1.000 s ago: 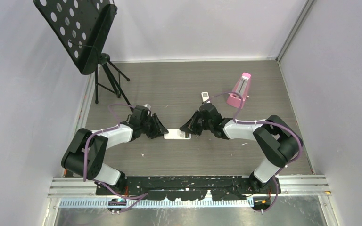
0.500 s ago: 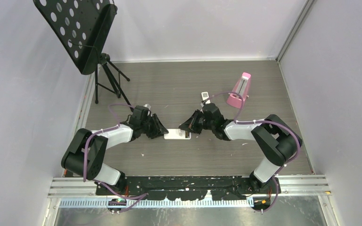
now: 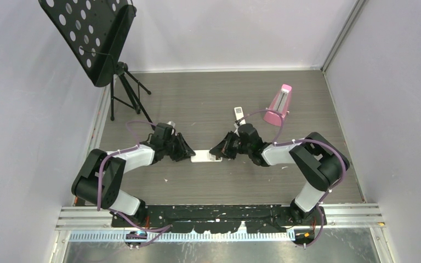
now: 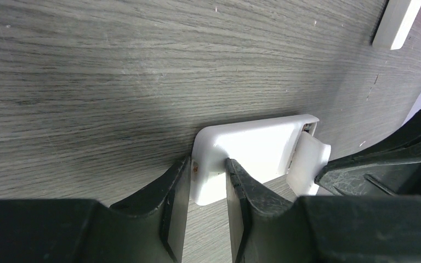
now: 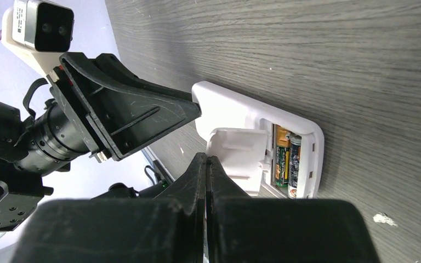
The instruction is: Load the batteries into the remote control
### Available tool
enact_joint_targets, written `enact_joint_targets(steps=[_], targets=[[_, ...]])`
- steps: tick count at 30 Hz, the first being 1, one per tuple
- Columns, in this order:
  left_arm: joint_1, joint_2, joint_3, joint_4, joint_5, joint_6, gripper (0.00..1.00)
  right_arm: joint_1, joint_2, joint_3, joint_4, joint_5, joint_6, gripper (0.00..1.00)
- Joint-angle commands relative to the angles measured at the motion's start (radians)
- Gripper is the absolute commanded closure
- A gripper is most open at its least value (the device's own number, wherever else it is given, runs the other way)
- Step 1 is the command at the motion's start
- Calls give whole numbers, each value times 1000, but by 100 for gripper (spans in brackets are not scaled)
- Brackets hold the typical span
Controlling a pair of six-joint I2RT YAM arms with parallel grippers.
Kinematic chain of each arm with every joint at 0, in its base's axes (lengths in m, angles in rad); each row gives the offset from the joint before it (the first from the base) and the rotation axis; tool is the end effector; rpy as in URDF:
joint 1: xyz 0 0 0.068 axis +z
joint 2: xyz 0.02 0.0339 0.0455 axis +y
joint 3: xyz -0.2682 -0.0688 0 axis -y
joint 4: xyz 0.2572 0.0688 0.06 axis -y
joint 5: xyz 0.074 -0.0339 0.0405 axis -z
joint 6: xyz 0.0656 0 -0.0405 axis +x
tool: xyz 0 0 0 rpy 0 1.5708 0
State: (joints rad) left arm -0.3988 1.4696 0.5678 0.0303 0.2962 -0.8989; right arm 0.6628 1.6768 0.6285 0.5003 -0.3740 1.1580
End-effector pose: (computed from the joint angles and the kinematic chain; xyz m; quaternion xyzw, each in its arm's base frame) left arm 0.2575 -0.1293 0.1111 -0.1810 0.9128 -0.3152 0.1862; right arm 0.2564 0.2306 0.1169 0.1218 0.8530 0.4792 0.1669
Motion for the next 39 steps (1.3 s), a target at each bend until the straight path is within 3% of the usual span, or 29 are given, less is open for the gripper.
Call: enact_joint_targets(steps=[1, 6, 14, 39], targets=[[-3, 24, -20, -85, -28, 21, 68, -2, 16, -17, 89, -13, -2, 100], [-3, 23, -13, -97, -33, 27, 68, -6, 20, -28, 120, -20, -16, 100], [-3, 3, -4, -128, -51, 38, 66, -40, 29, -67, 305, -83, 31, 100], [-3, -27, 10, -170, -91, 38, 58, -124, 135, -137, 492, -179, 60, 99]])
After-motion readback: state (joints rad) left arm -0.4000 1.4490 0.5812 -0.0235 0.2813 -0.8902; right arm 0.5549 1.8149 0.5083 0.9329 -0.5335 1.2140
